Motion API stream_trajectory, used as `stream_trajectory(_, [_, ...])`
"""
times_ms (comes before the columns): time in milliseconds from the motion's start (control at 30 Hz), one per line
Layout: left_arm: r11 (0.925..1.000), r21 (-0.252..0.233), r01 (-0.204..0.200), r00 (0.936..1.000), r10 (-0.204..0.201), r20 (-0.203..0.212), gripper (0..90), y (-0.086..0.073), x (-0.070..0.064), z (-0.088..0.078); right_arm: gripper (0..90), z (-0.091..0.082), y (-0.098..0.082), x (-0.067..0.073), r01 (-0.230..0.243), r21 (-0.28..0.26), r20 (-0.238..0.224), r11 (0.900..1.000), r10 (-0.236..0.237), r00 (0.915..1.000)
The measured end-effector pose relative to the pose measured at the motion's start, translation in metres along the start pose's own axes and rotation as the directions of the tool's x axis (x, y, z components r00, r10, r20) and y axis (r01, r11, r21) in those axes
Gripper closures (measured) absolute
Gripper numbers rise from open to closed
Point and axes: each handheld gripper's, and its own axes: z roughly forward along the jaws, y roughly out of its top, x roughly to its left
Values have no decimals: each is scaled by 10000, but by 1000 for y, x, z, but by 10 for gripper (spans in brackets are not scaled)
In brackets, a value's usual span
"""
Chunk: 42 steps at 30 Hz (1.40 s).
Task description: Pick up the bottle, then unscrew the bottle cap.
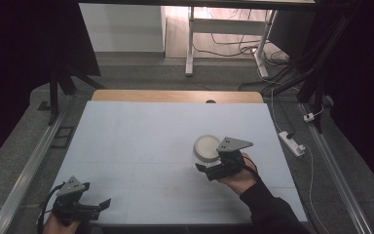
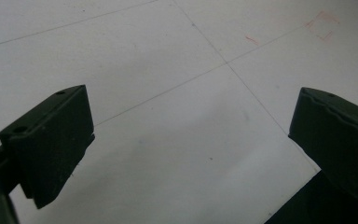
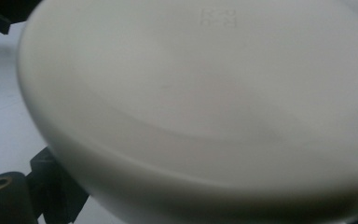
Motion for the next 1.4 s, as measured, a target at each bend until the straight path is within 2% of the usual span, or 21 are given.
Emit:
stream_trajectory(133, [10000, -17, 1, 10000, -1, 11, 4, 0, 0, 0, 67, 11, 5, 6, 34, 69, -259, 10000, -33, 9997])
stream_trajectory(533, [10000, -37, 0, 10000, 0, 46, 4, 0, 0, -1, 67, 36, 18, 20, 334, 265, -630, 9991, -317, 9975])
stream_trajectory(733, [10000, -21, -20, 10000, 20, 36, 4, 0, 0, 0, 67, 46, 21, 28, 663, 409, -774, 9970, -630, 9950])
stream_trajectory(1033, [10000, -13, -50, 10000, 50, 32, 4, 0, 0, 0, 67, 50, 20, 31, 709, 475, -948, 9963, -662, 9933])
stream_trajectory(1400, [9999, -80, -95, 9999, 95, 67, 3, 0, 0, -1, 67, 50, 20, 32, 766, 457, -913, 9960, -722, 9932])
